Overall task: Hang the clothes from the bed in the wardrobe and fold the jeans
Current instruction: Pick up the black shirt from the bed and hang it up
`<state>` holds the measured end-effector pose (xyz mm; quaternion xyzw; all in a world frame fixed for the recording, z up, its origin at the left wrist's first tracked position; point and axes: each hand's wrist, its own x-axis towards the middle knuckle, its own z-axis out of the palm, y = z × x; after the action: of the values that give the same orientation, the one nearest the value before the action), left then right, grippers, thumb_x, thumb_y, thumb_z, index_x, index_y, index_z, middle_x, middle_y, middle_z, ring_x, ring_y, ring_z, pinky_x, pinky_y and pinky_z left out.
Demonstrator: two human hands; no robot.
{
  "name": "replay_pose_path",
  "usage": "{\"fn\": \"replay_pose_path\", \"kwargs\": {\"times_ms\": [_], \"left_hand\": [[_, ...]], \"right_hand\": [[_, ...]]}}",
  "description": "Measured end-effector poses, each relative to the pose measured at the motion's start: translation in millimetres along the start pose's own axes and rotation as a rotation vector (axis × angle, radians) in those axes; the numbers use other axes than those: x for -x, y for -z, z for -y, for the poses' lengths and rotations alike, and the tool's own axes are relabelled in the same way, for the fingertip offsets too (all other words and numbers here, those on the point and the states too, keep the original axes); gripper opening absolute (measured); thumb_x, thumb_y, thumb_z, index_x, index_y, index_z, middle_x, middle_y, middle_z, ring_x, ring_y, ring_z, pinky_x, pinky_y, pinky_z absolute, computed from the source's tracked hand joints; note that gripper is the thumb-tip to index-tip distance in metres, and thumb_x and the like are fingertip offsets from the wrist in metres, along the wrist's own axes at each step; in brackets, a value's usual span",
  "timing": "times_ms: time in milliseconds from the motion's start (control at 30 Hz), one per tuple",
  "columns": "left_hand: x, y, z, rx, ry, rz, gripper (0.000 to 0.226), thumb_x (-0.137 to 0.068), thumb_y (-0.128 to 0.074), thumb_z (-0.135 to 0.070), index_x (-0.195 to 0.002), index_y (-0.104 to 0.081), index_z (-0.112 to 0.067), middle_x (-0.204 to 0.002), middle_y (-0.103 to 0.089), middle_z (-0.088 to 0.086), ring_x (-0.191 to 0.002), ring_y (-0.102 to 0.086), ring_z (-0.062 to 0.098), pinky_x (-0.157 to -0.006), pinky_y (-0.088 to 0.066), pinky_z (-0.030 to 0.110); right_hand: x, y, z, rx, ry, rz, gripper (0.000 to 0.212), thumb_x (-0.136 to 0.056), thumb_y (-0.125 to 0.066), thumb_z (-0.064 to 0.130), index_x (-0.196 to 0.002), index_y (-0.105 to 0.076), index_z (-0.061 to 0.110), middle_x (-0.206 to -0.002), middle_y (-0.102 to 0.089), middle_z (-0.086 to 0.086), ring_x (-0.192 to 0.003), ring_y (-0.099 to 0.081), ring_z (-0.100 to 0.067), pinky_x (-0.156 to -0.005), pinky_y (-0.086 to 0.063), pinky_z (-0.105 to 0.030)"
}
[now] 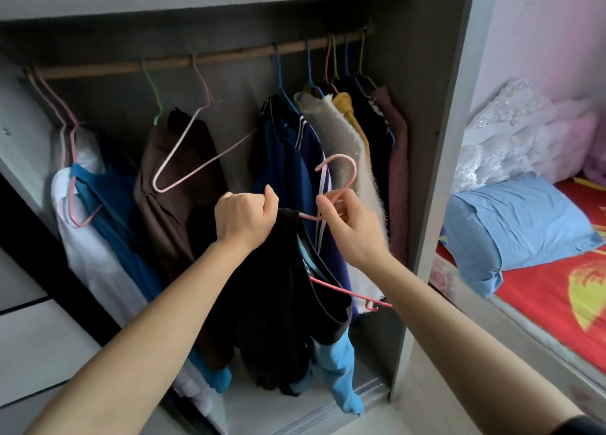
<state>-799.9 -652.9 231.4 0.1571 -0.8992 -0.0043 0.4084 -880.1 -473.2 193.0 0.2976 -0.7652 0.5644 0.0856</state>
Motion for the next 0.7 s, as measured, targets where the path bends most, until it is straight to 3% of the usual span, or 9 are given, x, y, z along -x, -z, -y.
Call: {"fn": "replay_pose_path", "kwargs": {"times_ms": [100, 200, 267, 333, 400, 467, 533, 600, 700], "left_hand": [[-4.9, 3.1, 10.2, -0.01, 0.128, -0.059, 0.054, -0.095, -0.047, -0.022, -0.049, -0.06, 0.002, -0.047, -0.057, 0.022, -0.045, -0.053, 0.043, -0.058, -0.029, 0.033], [-14.6, 5.6, 22.2, 0.002, 0.287, -0.124, 0.052, -0.098, -0.044, -0.025, -0.061, -0.065, 0.005, -0.06, -0.062, 0.027, -0.06, -0.057, 0.047, -0.057, -0.03, 0.036], [-20.5, 8.4, 26.4, 0.046, 0.34, -0.163, 0.053, -0.099, -0.043, -0.026, -0.059, -0.061, 0.005, -0.061, -0.06, 0.026, -0.061, -0.056, 0.045, -0.056, -0.031, 0.037], [-24.1, 12.3, 25.7, 0.083, 0.338, -0.192, 0.054, -0.1, -0.041, -0.025, -0.052, -0.052, -0.001, -0.056, -0.056, 0.023, -0.057, -0.053, 0.042, -0.054, -0.032, 0.038], [-25.7, 15.9, 22.6, 0.104, 0.326, -0.209, 0.054, -0.1, -0.041, -0.026, -0.05, -0.043, -0.008, -0.053, -0.051, 0.019, -0.055, -0.051, 0.041, -0.054, -0.033, 0.039], [-26.3, 17.6, 22.2, 0.118, 0.321, -0.235, 0.054, -0.1, -0.042, -0.026, -0.05, -0.044, -0.007, -0.054, -0.053, 0.021, -0.056, -0.052, 0.042, -0.056, -0.033, 0.038], [-27.0, 18.0, 27.6, 0.118, 0.319, -0.267, 0.055, -0.099, -0.041, -0.028, -0.054, -0.054, -0.001, -0.059, -0.059, 0.024, -0.058, -0.053, 0.043, -0.056, -0.031, 0.037], [-28.2, 19.5, 39.7, 0.104, 0.345, -0.296, 0.055, -0.098, -0.039, -0.031, -0.062, -0.063, 0.003, -0.063, -0.062, 0.026, -0.061, -0.055, 0.045, -0.056, -0.03, 0.036], [-28.4, 20.2, 65.3, 0.073, 0.409, -0.312, 0.053, -0.097, -0.039, -0.031, -0.07, -0.068, 0.005, -0.069, -0.064, 0.029, -0.067, -0.057, 0.047, -0.059, -0.031, 0.036]], "right_hand": [[18.6, 4.8, -14.7, 0.162, 0.2, -0.25, 0.033, -0.093, -0.054, 0.058, -0.105, -0.056, 0.027, -0.097, -0.052, 0.017, -0.081, -0.054, -0.002, -0.068, -0.038, -0.018], [39.4, 4.4, -39.0, 0.248, 0.516, -0.307, 0.025, -0.094, -0.062, 0.038, -0.087, -0.057, 0.014, -0.084, -0.051, 0.005, -0.07, -0.051, -0.014, -0.06, -0.041, -0.028], [50.3, 0.4, -55.3, 0.293, 0.603, -0.132, 0.022, -0.092, -0.066, 0.035, -0.089, -0.061, 0.014, -0.082, -0.054, 0.001, -0.07, -0.053, -0.017, -0.058, -0.044, -0.033], [58.9, -8.1, -67.9, 0.369, 0.551, 0.128, 0.039, -0.09, -0.066, 0.041, -0.116, -0.062, 0.013, -0.102, -0.062, -0.002, -0.089, -0.06, -0.02, -0.074, -0.051, -0.036], [65.7, -19.2, -76.6, 0.474, 0.445, 0.401, 0.066, -0.091, -0.06, 0.049, -0.145, -0.045, 0.015, -0.13, -0.059, -0.002, -0.112, -0.056, -0.022, -0.095, -0.047, -0.038], [69.3, -29.4, -80.8, 0.574, 0.419, 0.532, 0.066, -0.094, -0.053, 0.051, -0.15, -0.038, 0.02, -0.127, -0.059, 0.001, -0.11, -0.055, -0.02, -0.096, -0.044, -0.034], [67.4, -32.4, -80.6, 0.61, 0.47, 0.529, 0.044, -0.097, -0.05, 0.048, -0.131, -0.057, 0.021, -0.105, -0.063, 0.002, -0.095, -0.058, -0.021, -0.085, -0.044, -0.034], [65.5, -27.0, -76.9, 0.557, 0.508, 0.505, 0.031, -0.097, -0.053, 0.043, -0.095, -0.067, 0.015, -0.089, -0.059, -0.001, -0.081, -0.058, -0.024, -0.075, -0.044, -0.037], [67.7, -17.6, -72.1, 0.458, 0.578, 0.491, 0.035, -0.093, -0.06, 0.039, -0.074, -0.062, 0.01, -0.095, -0.058, -0.003, -0.073, -0.057, -0.023, -0.065, -0.047, -0.035]]}}
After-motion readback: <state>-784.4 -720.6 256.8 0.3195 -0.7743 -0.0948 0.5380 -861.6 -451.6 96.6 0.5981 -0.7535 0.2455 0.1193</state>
